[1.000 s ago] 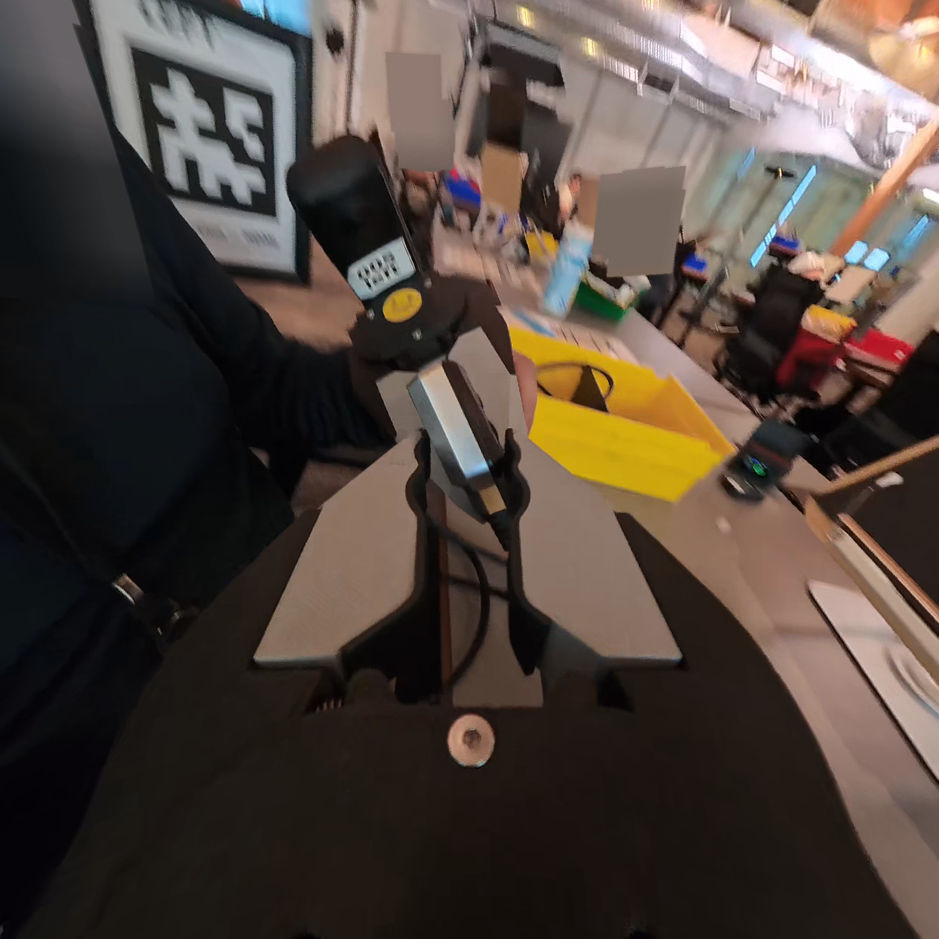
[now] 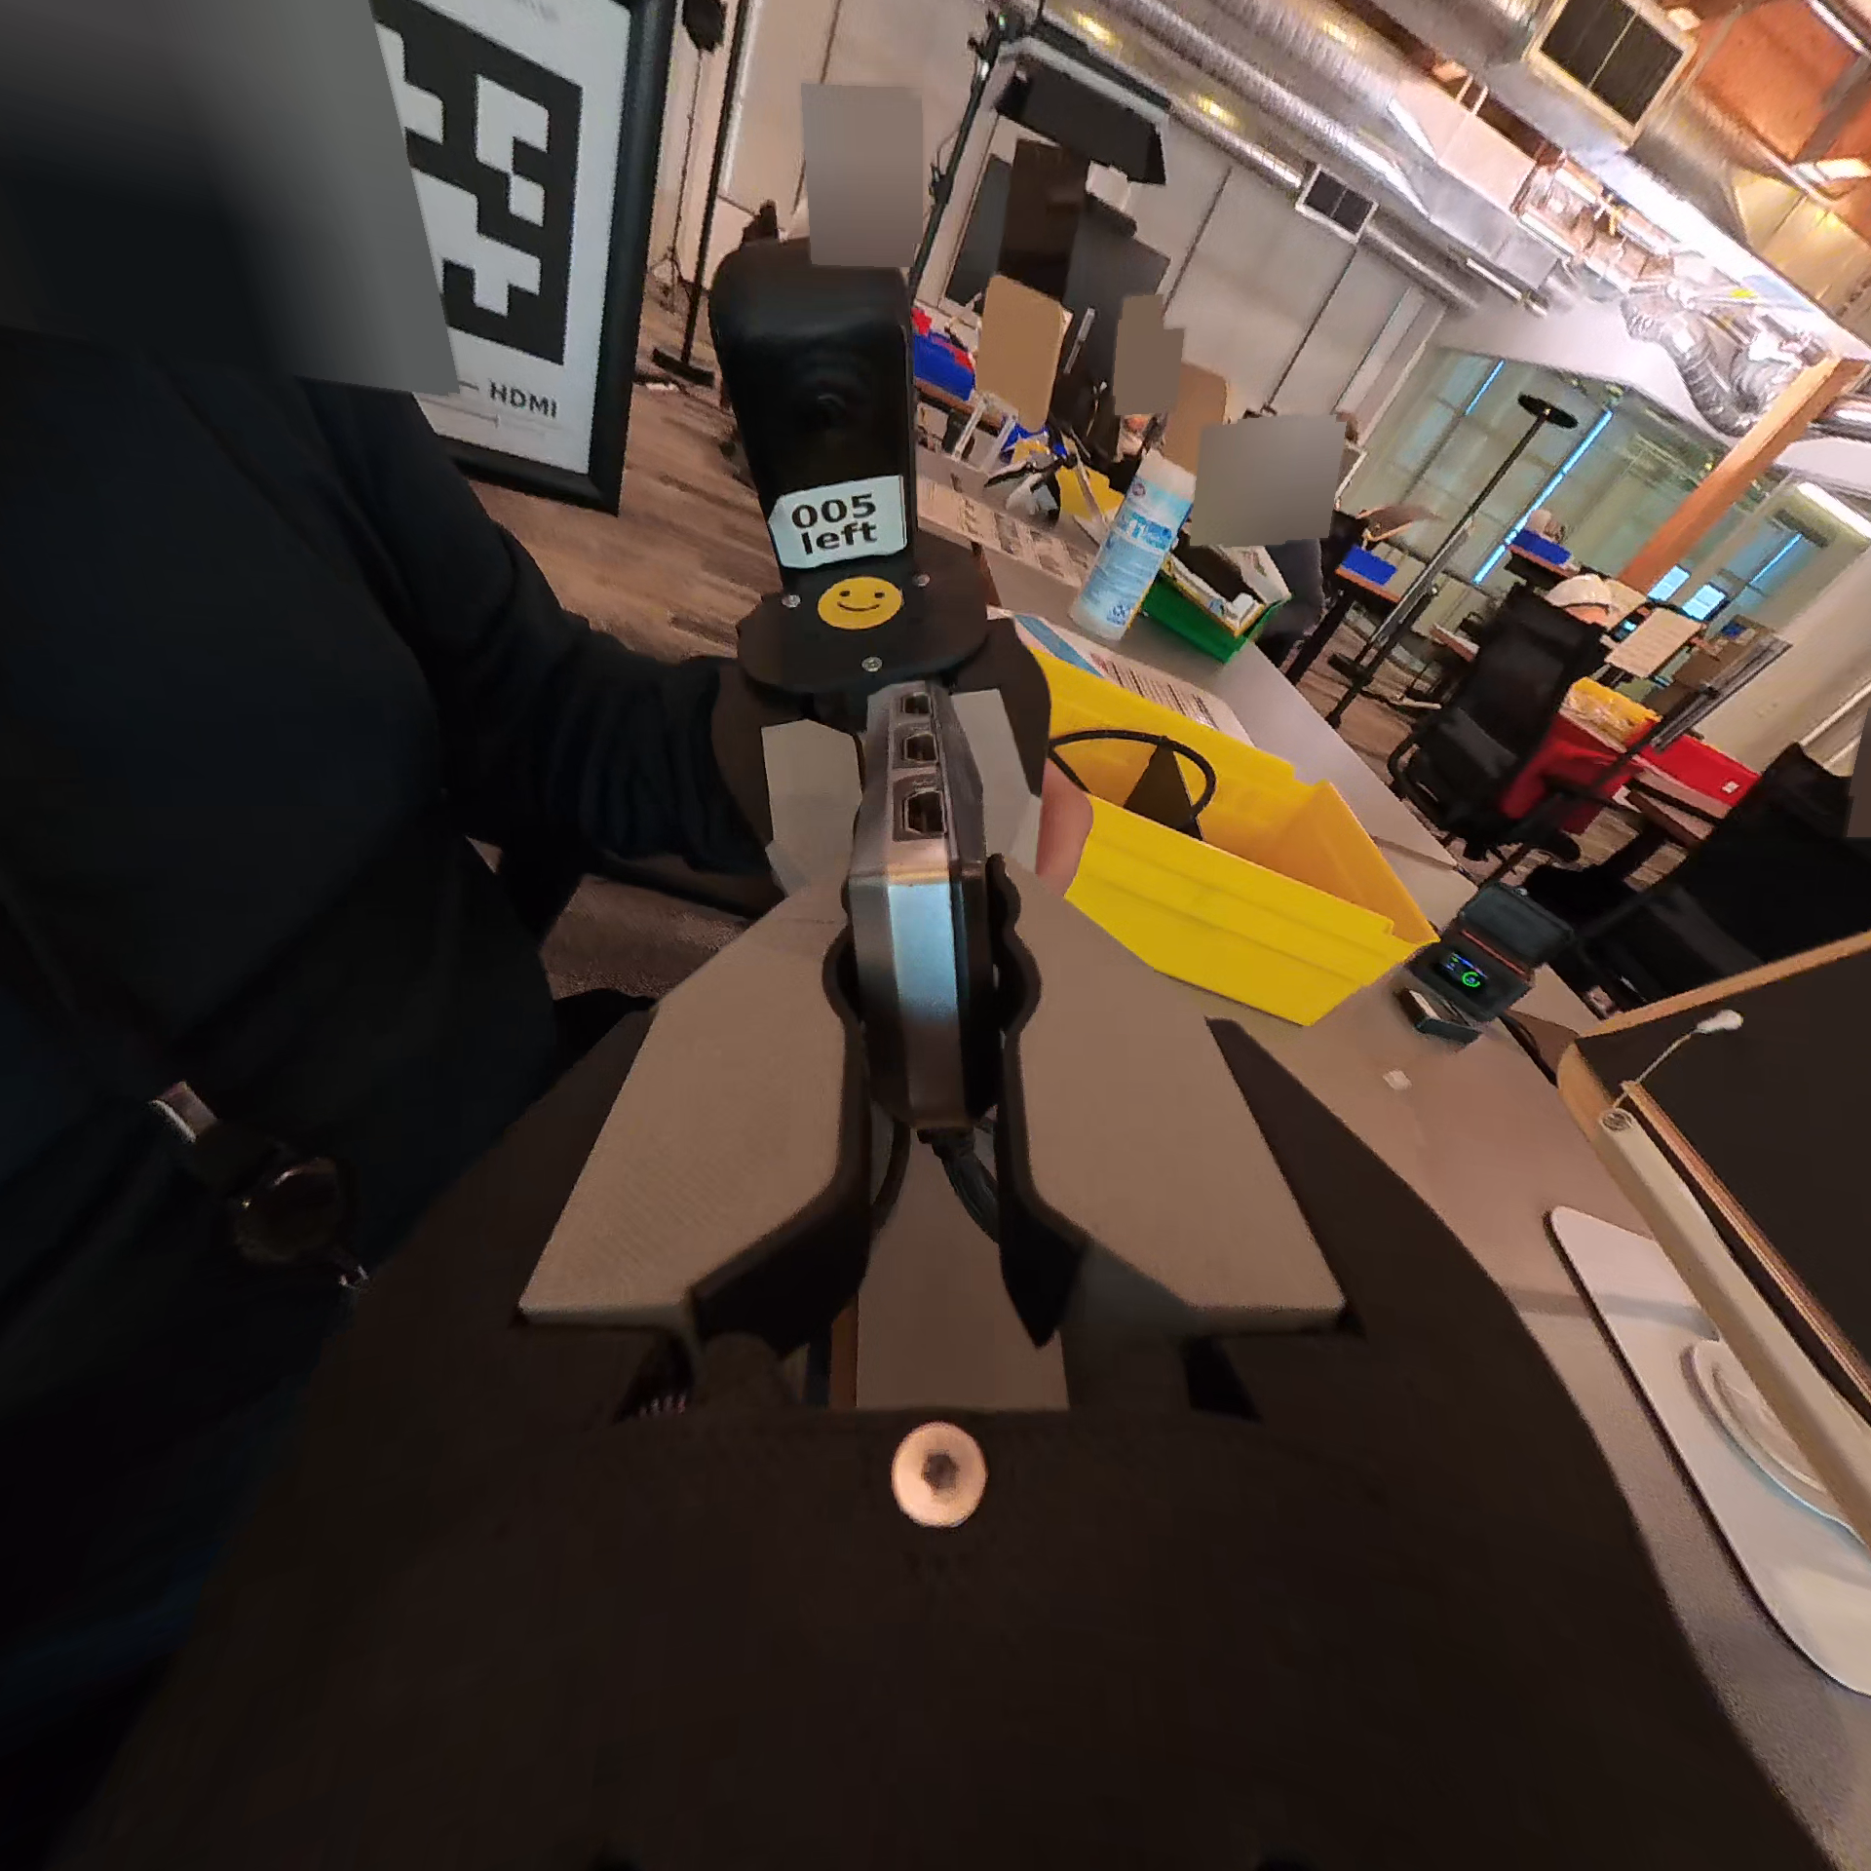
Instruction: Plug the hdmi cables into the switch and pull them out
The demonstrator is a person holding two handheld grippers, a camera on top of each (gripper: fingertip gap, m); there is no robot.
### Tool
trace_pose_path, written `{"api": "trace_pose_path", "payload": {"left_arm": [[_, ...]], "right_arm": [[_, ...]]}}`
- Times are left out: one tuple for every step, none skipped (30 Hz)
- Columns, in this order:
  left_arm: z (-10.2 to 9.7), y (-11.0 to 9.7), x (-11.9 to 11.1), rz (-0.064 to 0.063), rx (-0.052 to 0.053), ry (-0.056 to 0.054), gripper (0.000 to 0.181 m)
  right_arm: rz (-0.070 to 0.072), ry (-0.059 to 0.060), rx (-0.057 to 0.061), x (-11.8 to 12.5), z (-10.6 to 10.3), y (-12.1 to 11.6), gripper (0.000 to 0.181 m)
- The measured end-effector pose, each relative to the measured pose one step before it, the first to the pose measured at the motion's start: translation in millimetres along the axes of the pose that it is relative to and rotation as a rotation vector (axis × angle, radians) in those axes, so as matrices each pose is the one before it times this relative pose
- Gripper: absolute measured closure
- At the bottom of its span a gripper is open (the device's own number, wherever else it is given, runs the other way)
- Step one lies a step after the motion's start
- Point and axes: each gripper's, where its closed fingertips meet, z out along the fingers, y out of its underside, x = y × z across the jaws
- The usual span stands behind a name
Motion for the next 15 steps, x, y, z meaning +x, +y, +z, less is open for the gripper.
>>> {"api": "trace_pose_path", "payload": {"left_arm": [[0.69,-0.61,1.01,0.0044,0.0046,0.0032,0.167],[0.42,1.18,-0.15,0.0085,-0.0108,0.0005,0.167],[0.36,3.16,-1.23,0.0004,-0.0296,-0.0024,0.167],[0.33,3.06,-1.2,-0.0021,-0.0309,0.0001,0.167],[0.11,2.48,-0.54,-0.0008,-0.0227,-0.0012,0.168],[0.36,2.68,-0.39,0.0077,-0.0202,-0.0044,0.167],[0.57,3.32,-0.86,0.0094,-0.0244,-0.0094,0.168],[0.52,3.63,-1.1,0.0068,-0.026,-0.0092,0.168],[0.38,3.47,-1.13,0.0059,-0.0242,-0.0079,0.168],[0.18,2.82,-1.18,0.0064,-0.0187,-0.0073,0.168],[-0.1,2.37,-0.59,0.0072,-0.0151,-0.003,0.169],[-0.23,1.68,0.3,0.0046,-0.0103,0.0025,0.169],[0.41,1.8,2.0,0.0032,-0.0118,0.011,0.169],[1.0,1.23,1.78,0.0058,-0.0077,0.0056,0.169],[1.16,0.85,1.61,0.0093,-0.0072,0.0012,0.169]], "right_arm": [[-0.0001,-0.0052,-0.0014,-0.7,-0.96,0.19,0.162],[-0.005,-0.0003,-0.0154,-0.33,-0.36,2.23,0.162],[-0.0108,0.0076,-0.0284,0.52,-0.37,3.92,0.161],[-0.0116,0.0101,-0.0292,0.63,-0.35,4.05,0.161],[-0.006,0.0071,-0.0289,0.42,-0.26,4.11,0.161],[0.0034,0.0032,-0.0365,0.33,-0.2,5.04,0.161],[0.0062,0.0066,-0.0483,0.91,-0.18,6.49,0.16],[0.0036,0.0118,-0.0549,1.14,0.16,6.88,0.16],[-0.0038,0.0196,-0.0553,1.67,0.56,6.03,0.159],[-0.0134,0.0253,-0.0484,1.53,1.02,4.37,0.159],[-0.0217,0.0263,-0.0415,0.92,1.3,2.84,0.159],[-0.0242,0.0205,-0.0262,-0.2,1.54,0.44,0.157],[-0.0193,0.008,-0.0107,-1.84,1.63,-1.64,0.155],[-0.0101,-0.0029,-0.0004,-2.67,1.79,-2.79,0.155],[-0.0032,-0.0097,0.001,-2.77,1.91,-2.14,0.154]]}}
